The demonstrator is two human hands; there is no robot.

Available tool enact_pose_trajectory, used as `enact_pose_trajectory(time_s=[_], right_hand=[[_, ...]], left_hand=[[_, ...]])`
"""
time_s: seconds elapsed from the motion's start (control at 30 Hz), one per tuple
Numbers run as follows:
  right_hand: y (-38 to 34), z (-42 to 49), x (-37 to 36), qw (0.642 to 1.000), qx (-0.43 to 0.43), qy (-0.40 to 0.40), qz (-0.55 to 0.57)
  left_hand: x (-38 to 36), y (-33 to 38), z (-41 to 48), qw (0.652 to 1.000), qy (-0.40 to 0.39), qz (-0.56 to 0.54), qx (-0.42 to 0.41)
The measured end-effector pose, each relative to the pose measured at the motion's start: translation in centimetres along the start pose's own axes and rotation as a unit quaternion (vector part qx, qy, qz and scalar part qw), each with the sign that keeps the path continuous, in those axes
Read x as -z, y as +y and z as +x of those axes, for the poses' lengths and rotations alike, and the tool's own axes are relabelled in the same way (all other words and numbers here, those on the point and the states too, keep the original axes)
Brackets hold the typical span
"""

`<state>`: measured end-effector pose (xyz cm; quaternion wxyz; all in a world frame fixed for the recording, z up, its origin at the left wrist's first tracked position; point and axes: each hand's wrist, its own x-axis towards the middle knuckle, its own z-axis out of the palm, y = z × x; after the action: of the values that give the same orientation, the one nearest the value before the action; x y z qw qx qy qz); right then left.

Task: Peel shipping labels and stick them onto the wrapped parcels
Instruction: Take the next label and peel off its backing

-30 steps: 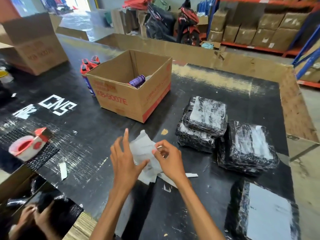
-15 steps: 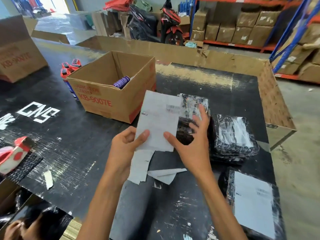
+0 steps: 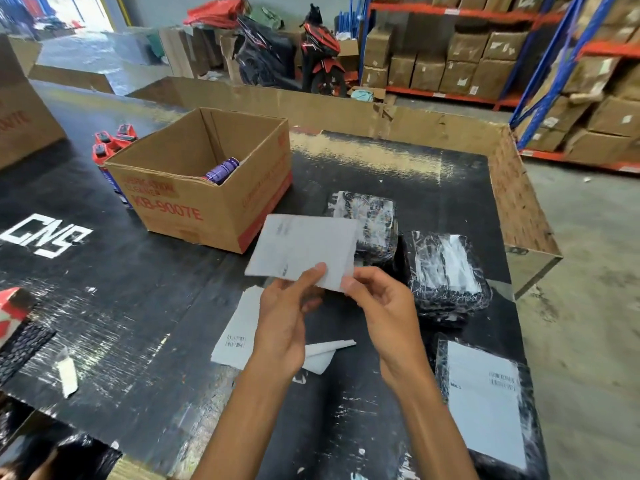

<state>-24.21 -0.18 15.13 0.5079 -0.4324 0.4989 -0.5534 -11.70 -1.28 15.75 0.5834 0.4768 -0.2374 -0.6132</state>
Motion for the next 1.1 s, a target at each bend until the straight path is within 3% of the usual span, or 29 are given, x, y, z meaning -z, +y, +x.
enact_pose_trajectory(time_s=[0.23,0.3,0.37,0.43,0.53,0.7,1.1], right_hand=[[-1.5,-0.7,1.8,0.999,0.044,-0.008,0.003],[-1.8,-0.8,2.2,0.999,0.052,0.001,0.000],[-2.0,-0.9,2.6,0.998,0.058,0.000,-0.014],[-2.1,-1.1,2.8,0.997,0.068,0.001,-0.026],[-2.5,-1.3,3.0,0.992,0.100,0.004,-0.073],[-3.0,-1.7,3.4,0.972,0.151,0.036,-0.174],[-3.1,-1.9,3.4,0.964,0.155,0.015,-0.216]], left_hand=[[-0.8,-1.5,-0.4,0.979,0.115,0.165,-0.026],[-0.7,-1.7,-0.7,0.960,0.145,0.223,-0.087],[-0.3,-1.8,-1.3,0.932,0.113,0.269,-0.216],[-0.1,-1.3,-1.8,0.909,0.018,0.291,-0.299],[-0.1,-1.1,-2.3,0.901,-0.076,0.294,-0.311],[0.2,-1.0,-2.3,0.891,-0.112,0.303,-0.318],[1.1,-1.1,-2.2,0.884,-0.093,0.328,-0.320]])
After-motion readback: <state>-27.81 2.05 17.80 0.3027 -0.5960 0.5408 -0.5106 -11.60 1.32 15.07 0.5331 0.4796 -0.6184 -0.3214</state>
